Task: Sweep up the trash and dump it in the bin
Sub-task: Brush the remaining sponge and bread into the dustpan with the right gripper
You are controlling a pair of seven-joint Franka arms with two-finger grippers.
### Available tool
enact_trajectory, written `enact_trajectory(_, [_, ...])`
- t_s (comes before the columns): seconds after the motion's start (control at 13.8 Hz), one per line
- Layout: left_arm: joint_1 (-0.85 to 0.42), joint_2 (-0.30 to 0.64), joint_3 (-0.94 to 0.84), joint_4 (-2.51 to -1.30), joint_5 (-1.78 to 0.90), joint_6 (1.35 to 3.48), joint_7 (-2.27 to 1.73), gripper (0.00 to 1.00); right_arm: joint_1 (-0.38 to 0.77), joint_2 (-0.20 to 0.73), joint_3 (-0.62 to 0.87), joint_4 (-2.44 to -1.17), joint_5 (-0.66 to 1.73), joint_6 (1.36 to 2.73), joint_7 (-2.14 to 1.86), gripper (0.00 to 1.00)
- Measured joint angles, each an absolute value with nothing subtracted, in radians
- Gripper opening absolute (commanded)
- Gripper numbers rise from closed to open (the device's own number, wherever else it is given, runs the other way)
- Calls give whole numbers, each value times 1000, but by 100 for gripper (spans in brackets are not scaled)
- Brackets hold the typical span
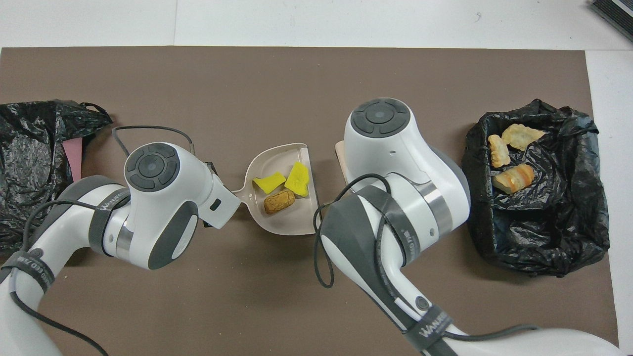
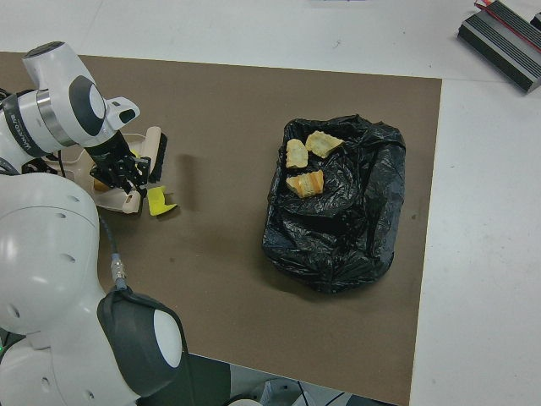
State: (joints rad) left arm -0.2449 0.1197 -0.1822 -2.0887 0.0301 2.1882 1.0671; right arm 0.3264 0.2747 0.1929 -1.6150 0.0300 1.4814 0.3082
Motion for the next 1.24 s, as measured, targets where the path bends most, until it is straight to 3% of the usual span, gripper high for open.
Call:
enact_trajectory(0.22, [-275, 117, -187, -2089, 46, 2186, 1077, 0, 302, 205, 189, -1760, 30, 1496, 386, 0])
enact_trajectory(0.58, [-342, 84, -193, -2135, 49, 2184, 996, 0, 286, 57, 191, -2122, 32, 1801, 413, 0])
enact_trajectory(1.02, [-350, 62, -194, -2169, 49, 2192, 961, 0, 395, 47, 197, -2163, 191, 1905, 413, 0])
enact_trajectory(1.24, [-349, 59, -191, -2182, 49, 2213, 961, 0, 469, 46, 201, -2137, 215, 1876, 442, 0])
